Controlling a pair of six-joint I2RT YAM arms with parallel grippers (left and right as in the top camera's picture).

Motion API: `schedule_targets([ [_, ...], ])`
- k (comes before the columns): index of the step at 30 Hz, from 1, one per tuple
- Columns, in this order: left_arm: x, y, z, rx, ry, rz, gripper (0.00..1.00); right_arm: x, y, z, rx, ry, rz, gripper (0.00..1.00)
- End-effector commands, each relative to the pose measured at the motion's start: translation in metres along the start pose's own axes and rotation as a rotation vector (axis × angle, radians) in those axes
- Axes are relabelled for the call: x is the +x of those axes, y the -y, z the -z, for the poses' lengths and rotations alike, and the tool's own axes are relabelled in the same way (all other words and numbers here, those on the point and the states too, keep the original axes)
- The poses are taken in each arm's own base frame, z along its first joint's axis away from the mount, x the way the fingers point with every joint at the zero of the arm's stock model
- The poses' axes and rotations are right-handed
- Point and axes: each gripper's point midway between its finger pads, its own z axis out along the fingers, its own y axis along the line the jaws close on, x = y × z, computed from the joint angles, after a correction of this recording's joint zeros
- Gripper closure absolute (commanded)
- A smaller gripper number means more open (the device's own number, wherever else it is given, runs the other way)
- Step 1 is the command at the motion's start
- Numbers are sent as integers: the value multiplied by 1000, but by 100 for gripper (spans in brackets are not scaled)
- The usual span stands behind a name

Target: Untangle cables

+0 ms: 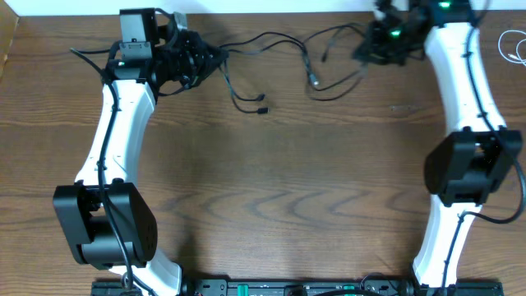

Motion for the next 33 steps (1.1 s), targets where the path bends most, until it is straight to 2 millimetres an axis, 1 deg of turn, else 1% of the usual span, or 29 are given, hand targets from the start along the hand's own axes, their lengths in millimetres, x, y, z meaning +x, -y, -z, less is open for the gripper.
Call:
schedule_targets([
  [1,-13,-15,8,-72,56,-98,93,-9,41,43,122,77,-70,99],
  [3,-17,-24,11,-106,73,-89,93,-6,80,57,268,85,-149,99],
  [5,-23,-35,15,-155,99,-73,92,1,121,76,448,90,-225,99],
  [6,-24,-38,17,-168,106,-75,92,3,129,80,485,91,-241,99],
  [7,-27,-42,19,-180,114,-84,93,7,142,88,545,90,-265,99],
  [9,-30,-48,23,-208,127,-85,93,12,157,98,609,82,-287,99],
  [12,-30,-57,26,-244,127,-86,92,15,161,101,618,75,-299,99],
  [13,-28,-59,26,-257,122,-85,93,15,159,99,603,70,-288,99],
  [15,-21,-62,25,-271,97,-88,93,14,146,91,540,46,-217,99],
  [18,-4,-64,19,-292,37,-107,93,13,114,73,395,9,-96,99],
  [20,13,-62,12,-306,-22,-140,93,13,95,62,338,-8,-40,99],
  [24,49,-54,-5,-318,-137,-230,93,19,68,45,321,-34,21,99],
  [27,74,-46,-17,-313,-212,-322,92,24,52,34,321,-52,61,98],
  [28,80,-44,-20,-311,-228,-344,92,26,47,31,321,-57,75,97],
  [29,84,-42,-22,-314,-237,-361,88,27,43,28,319,-61,85,95],
  [30,86,-42,-24,-324,-238,-369,83,28,40,26,320,-63,93,93],
  [31,86,-43,-25,-339,-235,-378,83,29,36,24,317,-65,103,91],
  [32,86,-44,-26,-353,-231,-385,79,29,32,21,314,-67,113,89],
  [33,87,-44,-26,-361,-229,-389,78,30,28,19,311,-68,123,86],
])
